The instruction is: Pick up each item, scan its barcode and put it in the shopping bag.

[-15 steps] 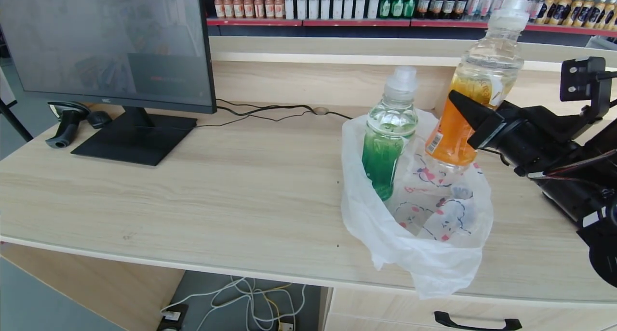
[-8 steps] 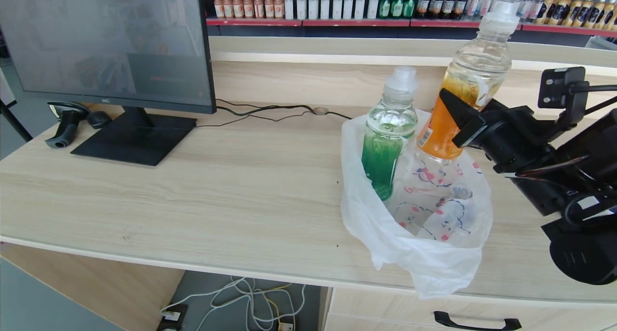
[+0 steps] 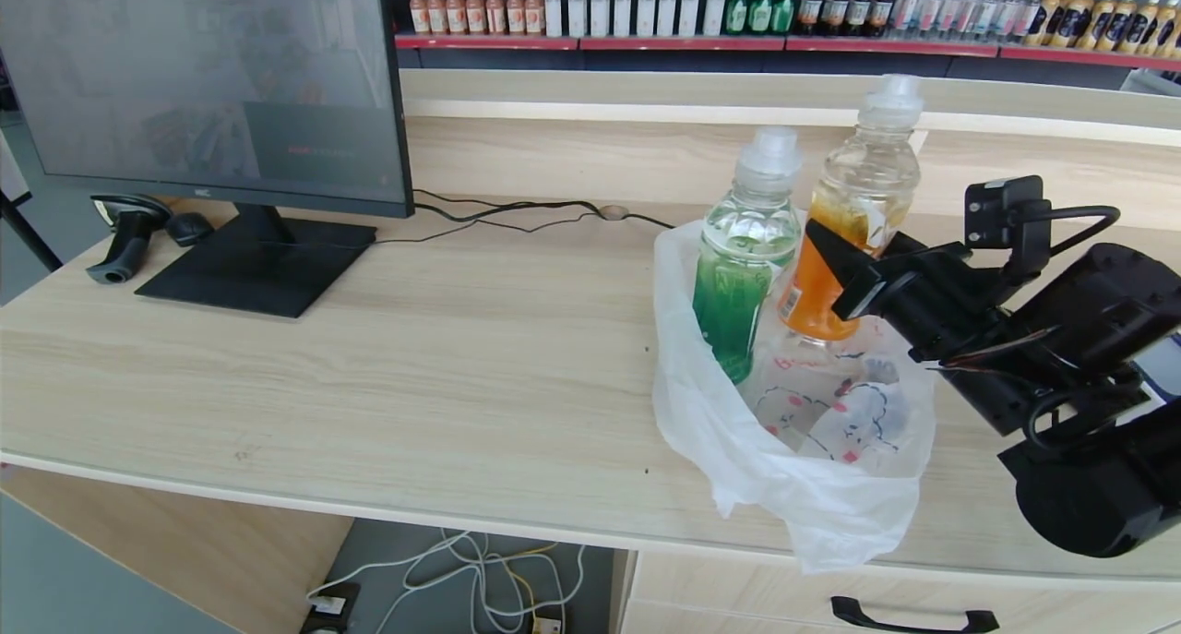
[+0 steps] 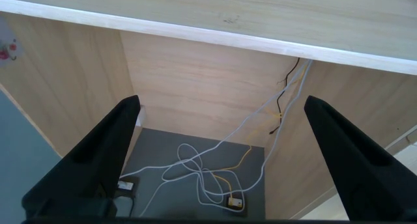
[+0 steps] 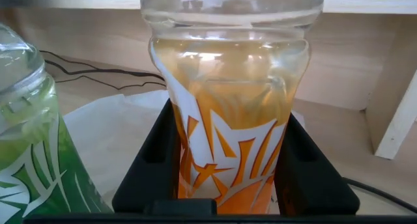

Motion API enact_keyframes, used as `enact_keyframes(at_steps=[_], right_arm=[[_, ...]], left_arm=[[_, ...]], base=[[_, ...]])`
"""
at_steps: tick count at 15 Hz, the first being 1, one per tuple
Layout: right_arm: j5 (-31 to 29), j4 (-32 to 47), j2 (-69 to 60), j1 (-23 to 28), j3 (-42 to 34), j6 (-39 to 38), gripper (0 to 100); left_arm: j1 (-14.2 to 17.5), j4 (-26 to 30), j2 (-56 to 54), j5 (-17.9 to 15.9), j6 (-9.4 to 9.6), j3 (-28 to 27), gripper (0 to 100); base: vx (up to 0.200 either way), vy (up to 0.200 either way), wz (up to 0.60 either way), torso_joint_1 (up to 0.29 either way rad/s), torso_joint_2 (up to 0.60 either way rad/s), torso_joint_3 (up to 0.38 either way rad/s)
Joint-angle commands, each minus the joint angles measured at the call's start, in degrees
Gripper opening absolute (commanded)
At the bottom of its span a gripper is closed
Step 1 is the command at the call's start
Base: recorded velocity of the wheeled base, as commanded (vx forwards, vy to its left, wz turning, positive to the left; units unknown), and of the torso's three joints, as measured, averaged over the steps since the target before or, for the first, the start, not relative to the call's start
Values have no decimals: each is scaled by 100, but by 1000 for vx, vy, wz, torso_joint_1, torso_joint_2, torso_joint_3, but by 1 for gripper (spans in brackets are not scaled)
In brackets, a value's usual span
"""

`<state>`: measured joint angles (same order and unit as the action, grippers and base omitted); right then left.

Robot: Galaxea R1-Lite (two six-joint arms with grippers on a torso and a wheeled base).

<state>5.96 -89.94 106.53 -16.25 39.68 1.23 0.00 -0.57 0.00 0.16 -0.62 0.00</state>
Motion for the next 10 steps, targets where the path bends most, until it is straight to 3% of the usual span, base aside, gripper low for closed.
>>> enact_keyframes(at_steps=[1, 10], right_arm=[[2, -6, 61, -1, -4, 9, 0], [2, -6, 157, -1, -294, 9, 0]], left_arm=[[0, -4, 0, 2, -8, 0, 100], [0, -4, 0, 2, 1, 0, 100]], base=[[0, 0, 0, 0, 0, 0], [0, 0, 0, 0, 0, 0]])
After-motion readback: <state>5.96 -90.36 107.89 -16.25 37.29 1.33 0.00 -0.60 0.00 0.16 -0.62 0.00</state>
